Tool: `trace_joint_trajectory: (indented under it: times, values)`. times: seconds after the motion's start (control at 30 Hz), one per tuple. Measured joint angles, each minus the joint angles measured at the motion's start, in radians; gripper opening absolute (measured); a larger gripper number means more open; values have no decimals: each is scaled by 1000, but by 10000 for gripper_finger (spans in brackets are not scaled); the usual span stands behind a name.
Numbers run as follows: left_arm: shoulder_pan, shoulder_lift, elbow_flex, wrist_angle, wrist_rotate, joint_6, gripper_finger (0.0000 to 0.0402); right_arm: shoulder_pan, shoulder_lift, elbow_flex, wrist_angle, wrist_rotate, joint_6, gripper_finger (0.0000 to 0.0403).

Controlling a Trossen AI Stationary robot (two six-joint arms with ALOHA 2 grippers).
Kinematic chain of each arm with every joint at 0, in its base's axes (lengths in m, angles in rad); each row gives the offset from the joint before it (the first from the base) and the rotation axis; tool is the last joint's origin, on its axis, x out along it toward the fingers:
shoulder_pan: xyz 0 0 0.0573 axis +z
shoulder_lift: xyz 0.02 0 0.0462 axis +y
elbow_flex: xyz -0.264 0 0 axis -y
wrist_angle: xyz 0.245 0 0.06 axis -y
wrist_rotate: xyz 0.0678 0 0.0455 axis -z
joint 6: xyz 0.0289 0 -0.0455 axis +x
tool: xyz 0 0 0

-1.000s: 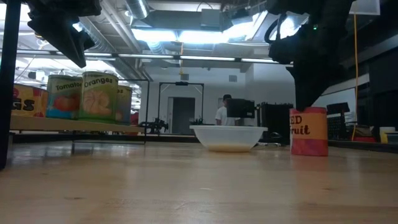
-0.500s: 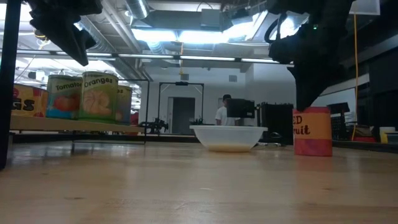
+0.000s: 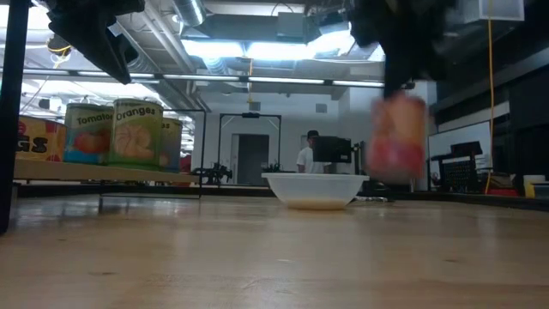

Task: Pick and place cans onto a shelf
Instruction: Put the canned mixed fruits on the shelf

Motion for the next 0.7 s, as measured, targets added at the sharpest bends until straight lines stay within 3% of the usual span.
trace_joint_trajectory:
  times: [0.17,0.3,0.5,0.7]
  values:
    - [0,0,0,0,0,0,114,19,0,148,60,-4,-153,2]
    - [0,0,0,3,0,0,114,28,39,224,197,8,-389,2]
    - [0,0,0,6,0,0,114,23,206,346,358,-120,-807,2]
    - [0,0,0,6,0,0,114,23,394,508,312,-206,-1092,4]
